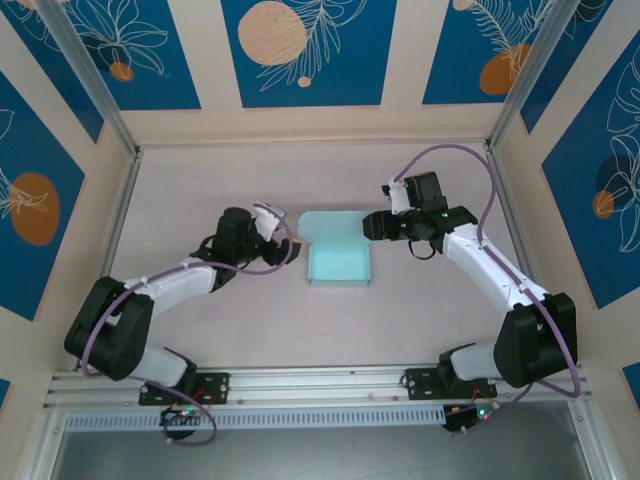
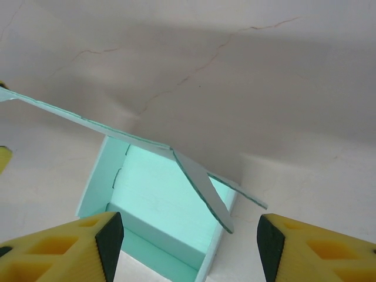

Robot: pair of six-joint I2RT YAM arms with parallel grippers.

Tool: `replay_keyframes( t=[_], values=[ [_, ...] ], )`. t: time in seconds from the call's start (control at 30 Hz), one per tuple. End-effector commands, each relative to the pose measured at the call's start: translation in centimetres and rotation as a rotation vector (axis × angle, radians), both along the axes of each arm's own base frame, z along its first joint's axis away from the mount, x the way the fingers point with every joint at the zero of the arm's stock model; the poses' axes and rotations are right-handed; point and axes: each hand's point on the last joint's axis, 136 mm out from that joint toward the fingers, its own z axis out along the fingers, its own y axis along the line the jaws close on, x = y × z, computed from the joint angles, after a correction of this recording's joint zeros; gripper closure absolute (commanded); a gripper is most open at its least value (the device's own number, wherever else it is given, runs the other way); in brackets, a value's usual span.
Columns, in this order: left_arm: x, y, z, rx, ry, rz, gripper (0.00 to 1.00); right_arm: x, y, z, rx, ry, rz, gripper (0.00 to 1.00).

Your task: Fold the paper box

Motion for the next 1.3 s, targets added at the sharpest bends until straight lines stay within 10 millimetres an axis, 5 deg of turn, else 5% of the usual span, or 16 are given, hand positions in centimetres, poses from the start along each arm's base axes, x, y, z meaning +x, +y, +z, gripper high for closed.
replay_keyframes(
  t=[0.0,0.67,1.0,1.27],
  values=[
    [2.0,-1.6,2.4,-0.068,-0.088,-0.030,0.26,0.4,0.2,-0.7,-0.010,0.002,0.012,0.37],
    [3.5,-5.3,-0.5,-0.123,0.008,-0.084,0.48,1.8,1.1,-3.6,-0.055,0.023,-0.014,0.47],
    [4.0,-4.6,-0.7,-0.105,-0.028,-0.029,0.89,2.0,0.5,-3.5,-0.094,-0.010,-0.039,0.47],
    [4.4,-4.5,-0.6,-0.092,-0.072,-0.019,0.97,2.3,1.4,-4.1,-0.045,-0.039,-0.010,0.49]
  ],
)
